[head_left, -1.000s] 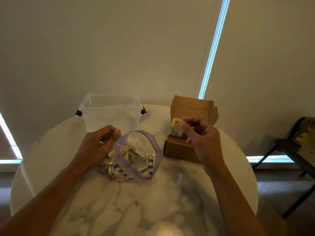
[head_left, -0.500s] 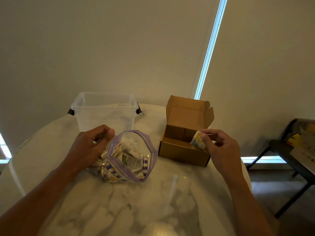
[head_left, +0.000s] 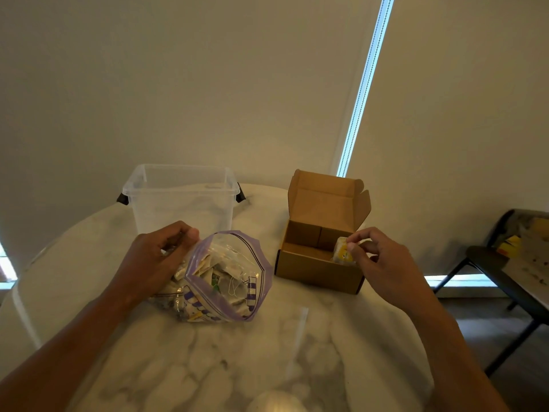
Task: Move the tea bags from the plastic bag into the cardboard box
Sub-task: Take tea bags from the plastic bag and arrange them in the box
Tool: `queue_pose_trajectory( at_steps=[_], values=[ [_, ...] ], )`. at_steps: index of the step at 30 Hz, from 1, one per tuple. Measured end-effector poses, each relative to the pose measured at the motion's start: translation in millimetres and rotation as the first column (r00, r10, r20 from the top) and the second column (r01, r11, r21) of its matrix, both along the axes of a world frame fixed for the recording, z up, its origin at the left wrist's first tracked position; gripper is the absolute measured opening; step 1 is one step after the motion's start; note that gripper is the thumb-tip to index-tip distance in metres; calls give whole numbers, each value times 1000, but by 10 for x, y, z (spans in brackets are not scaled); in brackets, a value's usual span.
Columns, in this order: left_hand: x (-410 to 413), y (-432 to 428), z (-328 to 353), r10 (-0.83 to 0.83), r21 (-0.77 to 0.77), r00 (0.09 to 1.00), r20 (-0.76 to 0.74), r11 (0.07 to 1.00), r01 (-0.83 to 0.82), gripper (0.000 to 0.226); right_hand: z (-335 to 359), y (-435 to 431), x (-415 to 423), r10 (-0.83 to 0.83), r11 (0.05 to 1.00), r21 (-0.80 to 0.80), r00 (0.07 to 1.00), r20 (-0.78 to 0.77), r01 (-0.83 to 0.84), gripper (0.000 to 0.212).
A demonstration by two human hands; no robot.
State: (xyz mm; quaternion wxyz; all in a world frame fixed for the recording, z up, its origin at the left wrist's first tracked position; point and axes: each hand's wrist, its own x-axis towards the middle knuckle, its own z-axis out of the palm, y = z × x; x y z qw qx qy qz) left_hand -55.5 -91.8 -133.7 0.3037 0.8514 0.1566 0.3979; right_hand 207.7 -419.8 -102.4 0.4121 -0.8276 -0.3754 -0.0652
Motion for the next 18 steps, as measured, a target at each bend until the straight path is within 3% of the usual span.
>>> queue_pose_trajectory(
  at_steps=[6,10,15,18],
  values=[
    [1,-11,4,13,-3,1000,-5,1000,-13,24,78,25,24,24,932,-362,988,155,34,16],
    [2,20,-17,26,-12,999,-27,1000,-26,26,211,66,39,15,858,-501,970,244,113,22],
    [-6,47,-31,27,1,999,-26,1000,-27,30,378,59,29,-30,845,-506,960,280,174,21],
    [-7,57,-35,20,-10,999,-48,1000,-21,29,415,81,-178,-5,950,-303,972,237,79,13]
  ],
)
